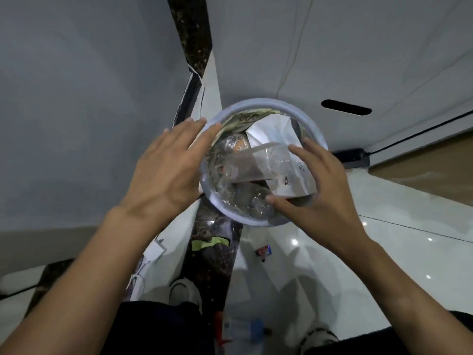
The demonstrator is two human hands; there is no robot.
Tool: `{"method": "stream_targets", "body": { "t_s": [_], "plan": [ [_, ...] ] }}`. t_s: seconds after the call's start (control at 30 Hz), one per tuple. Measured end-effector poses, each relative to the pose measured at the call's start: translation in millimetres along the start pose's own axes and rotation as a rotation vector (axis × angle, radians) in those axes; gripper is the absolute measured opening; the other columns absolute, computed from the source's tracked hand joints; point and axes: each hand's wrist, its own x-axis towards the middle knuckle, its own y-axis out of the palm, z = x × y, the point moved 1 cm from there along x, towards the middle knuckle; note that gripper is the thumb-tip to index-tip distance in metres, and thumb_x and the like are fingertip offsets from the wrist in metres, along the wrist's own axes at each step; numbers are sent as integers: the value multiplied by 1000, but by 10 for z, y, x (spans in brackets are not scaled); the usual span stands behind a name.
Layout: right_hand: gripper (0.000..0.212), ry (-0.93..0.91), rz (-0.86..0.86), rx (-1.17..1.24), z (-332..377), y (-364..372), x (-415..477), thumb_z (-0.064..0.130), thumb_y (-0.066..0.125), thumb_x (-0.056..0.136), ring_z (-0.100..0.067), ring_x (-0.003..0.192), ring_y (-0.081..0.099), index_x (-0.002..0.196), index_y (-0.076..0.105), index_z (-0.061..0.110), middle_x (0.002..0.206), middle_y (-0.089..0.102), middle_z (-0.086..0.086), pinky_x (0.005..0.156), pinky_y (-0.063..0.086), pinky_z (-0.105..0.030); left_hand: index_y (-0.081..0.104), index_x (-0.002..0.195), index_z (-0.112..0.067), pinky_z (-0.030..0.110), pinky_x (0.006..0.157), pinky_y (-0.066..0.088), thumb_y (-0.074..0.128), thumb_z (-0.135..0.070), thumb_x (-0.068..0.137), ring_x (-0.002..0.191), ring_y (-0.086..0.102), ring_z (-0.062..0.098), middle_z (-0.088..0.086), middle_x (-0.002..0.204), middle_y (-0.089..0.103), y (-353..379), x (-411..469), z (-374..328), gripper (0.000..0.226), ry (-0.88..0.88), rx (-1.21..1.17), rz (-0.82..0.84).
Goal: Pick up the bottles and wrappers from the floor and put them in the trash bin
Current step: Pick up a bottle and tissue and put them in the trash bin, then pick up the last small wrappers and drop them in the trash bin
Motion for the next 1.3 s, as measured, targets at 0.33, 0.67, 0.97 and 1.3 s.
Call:
{"method": "stream_targets", "body": {
  "t_s": [0.33, 0.67, 0.97, 1.3],
  "plan": [
    [84, 147, 14, 2, 1401, -858, -704, 46, 79, 77, -22, 152, 24, 150, 45, 21, 163, 28, 0, 117, 31, -51, 33, 154, -21, 36, 121, 21, 73, -12, 86, 152, 19, 22, 0, 161, 32, -1108, -750, -879, 80, -139, -358, 96],
    [89, 218, -40, -39, 2806, -3382, -1455, 41, 87, 69, -31, 148, 31, 147, 48, 23, 161, 34, -6, 118, 31, -52, 35, 153, -35, 43, 119, 24, 50, -59, 91, 154, 11, 18, -4, 163, 29, -3875, -1504, -2063, 68, 111, -219, 217],
    [88, 475, -228, 10, 3418, -4582, -2578, 45, 83, 77, -13, 152, 16, 151, 38, 34, 165, 19, 12, 123, 23, -43, 36, 152, -37, 48, 118, 29, 67, -49, 87, 153, 16, 16, -7, 161, 31, -4925, -1561, -3056, 74, 457, -229, 235],
    [84, 899, -753, 5, 4422, -4202, -3638, 51, 77, 81, -8, 153, 12, 152, 34, 40, 165, 15, 18, 123, 25, -45, 22, 156, -42, 45, 122, 22, 62, -54, 89, 153, 9, 12, -12, 164, 20, -5211, -1531, -3566, 79, 1100, -123, 322]
  ]
}}
